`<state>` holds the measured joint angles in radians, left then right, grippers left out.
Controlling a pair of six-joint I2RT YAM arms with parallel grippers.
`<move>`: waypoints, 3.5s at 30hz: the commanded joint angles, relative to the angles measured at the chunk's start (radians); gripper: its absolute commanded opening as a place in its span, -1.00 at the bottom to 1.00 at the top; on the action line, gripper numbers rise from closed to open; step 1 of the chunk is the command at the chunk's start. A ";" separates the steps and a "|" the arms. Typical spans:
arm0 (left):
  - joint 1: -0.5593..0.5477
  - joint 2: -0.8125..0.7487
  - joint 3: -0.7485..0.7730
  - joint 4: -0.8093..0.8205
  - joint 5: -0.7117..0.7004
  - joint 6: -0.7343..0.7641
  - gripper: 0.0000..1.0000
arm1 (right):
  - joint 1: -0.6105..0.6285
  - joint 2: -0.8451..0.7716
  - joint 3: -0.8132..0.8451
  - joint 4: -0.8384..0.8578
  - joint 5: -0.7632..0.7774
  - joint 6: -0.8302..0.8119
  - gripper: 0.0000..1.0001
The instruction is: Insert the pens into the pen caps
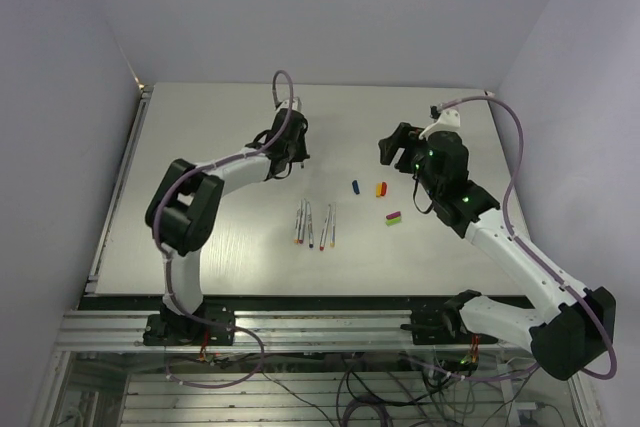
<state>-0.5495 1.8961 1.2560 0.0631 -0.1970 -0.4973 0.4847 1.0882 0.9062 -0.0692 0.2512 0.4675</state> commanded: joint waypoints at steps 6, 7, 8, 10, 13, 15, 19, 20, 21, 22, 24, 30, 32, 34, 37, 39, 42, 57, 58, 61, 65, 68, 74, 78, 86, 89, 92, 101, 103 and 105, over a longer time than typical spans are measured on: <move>0.070 0.218 0.191 -0.182 0.025 -0.008 -0.86 | 0.000 -0.034 -0.069 -0.045 0.097 0.025 0.31; 0.075 0.228 0.194 -0.173 0.030 -0.008 -0.86 | 0.000 -0.037 -0.077 -0.041 0.097 0.026 0.30; 0.080 0.235 0.199 -0.166 0.033 -0.007 -0.86 | 0.000 -0.044 -0.085 -0.037 0.097 0.026 0.30; 0.087 0.250 0.219 -0.171 0.032 -0.001 -0.86 | 0.000 -0.052 -0.095 -0.036 0.101 0.030 0.30; 0.095 0.278 0.261 -0.216 0.028 0.012 -0.86 | 0.000 -0.054 -0.101 -0.038 0.106 0.033 0.30; 0.098 0.293 0.277 -0.233 0.029 0.017 -0.86 | 0.000 -0.049 -0.102 -0.039 0.106 0.033 0.29; 0.097 0.304 0.286 -0.261 0.015 0.011 -0.80 | 0.000 -0.043 -0.103 -0.036 0.102 0.033 0.29; 0.097 0.303 0.283 -0.260 0.014 0.008 -0.76 | 0.000 -0.041 -0.105 -0.034 0.099 0.034 0.29; 0.097 0.301 0.278 -0.260 0.016 0.008 -0.68 | 0.000 -0.039 -0.107 -0.031 0.094 0.034 0.28; 0.097 0.297 0.272 -0.257 0.017 0.007 -0.58 | 0.000 -0.038 -0.109 -0.029 0.091 0.034 0.28; 0.097 0.291 0.260 -0.248 0.018 0.008 -0.20 | 0.000 -0.037 -0.113 -0.024 0.085 0.036 0.28; 0.098 0.248 0.242 -0.248 0.002 0.009 0.14 | 0.000 -0.030 -0.115 -0.017 0.083 0.031 0.28; 0.097 0.224 0.236 -0.249 -0.003 0.010 0.22 | 0.000 -0.029 -0.116 -0.014 0.085 0.030 0.28; 0.097 0.191 0.227 -0.254 0.002 0.006 0.29 | 0.000 -0.035 -0.118 -0.011 0.089 0.028 0.28; 0.095 0.131 0.187 -0.252 0.017 -0.006 0.40 | 0.000 -0.047 -0.128 -0.007 0.097 0.030 0.30; 0.089 0.076 0.131 -0.240 0.020 -0.012 0.41 | 0.000 -0.056 -0.135 -0.008 0.106 0.034 0.31; 0.066 -0.009 0.043 -0.247 -0.008 -0.011 0.40 | 0.000 -0.064 -0.146 -0.018 0.123 0.049 0.32; -0.213 -0.295 -0.343 -0.239 -0.153 -0.013 0.21 | -0.001 -0.097 -0.207 -0.058 0.210 0.098 0.10; -0.222 -0.297 -0.349 -0.248 -0.164 -0.018 0.21 | -0.001 -0.096 -0.209 -0.066 0.211 0.101 0.10; -0.254 -0.292 -0.349 -0.280 -0.192 -0.014 0.19 | -0.001 -0.095 -0.215 -0.067 0.201 0.111 0.08; -0.283 -0.281 -0.344 -0.311 -0.232 -0.027 0.17 | -0.002 -0.090 -0.223 -0.063 0.181 0.127 0.05; -0.292 -0.276 -0.346 -0.317 -0.241 -0.038 0.16 | -0.001 -0.080 -0.222 -0.061 0.172 0.131 0.04; -0.298 -0.253 -0.342 -0.322 -0.250 -0.045 0.14 | -0.001 -0.058 -0.215 -0.060 0.161 0.125 0.03; -0.299 -0.243 -0.336 -0.321 -0.252 -0.054 0.13 | -0.002 -0.050 -0.213 -0.059 0.159 0.123 0.03; -0.300 -0.207 -0.326 -0.333 -0.237 -0.057 0.11 | -0.001 -0.051 -0.226 -0.062 0.160 0.133 0.03; -0.300 -0.197 -0.332 -0.334 -0.230 -0.066 0.07 | -0.001 -0.050 -0.229 -0.063 0.160 0.137 0.03; -0.302 -0.192 -0.337 -0.336 -0.220 -0.076 0.06 | -0.001 -0.047 -0.232 -0.061 0.157 0.139 0.03; -0.302 -0.195 -0.347 -0.376 -0.215 -0.087 -0.75 | -0.001 -0.038 -0.210 -0.136 0.208 0.185 0.02; -0.301 -0.191 -0.341 -0.401 -0.221 -0.083 -0.86 | -0.001 -0.019 -0.185 -0.213 0.247 0.230 0.02; -0.301 -0.190 -0.338 -0.422 -0.232 -0.080 -0.86 | -0.001 0.009 -0.158 -0.305 0.276 0.280 0.02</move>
<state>-0.8436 1.6943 0.9089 -0.2764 -0.4236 -0.5751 0.4839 1.0576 0.6937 -0.2085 0.4438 0.6479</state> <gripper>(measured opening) 0.096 0.512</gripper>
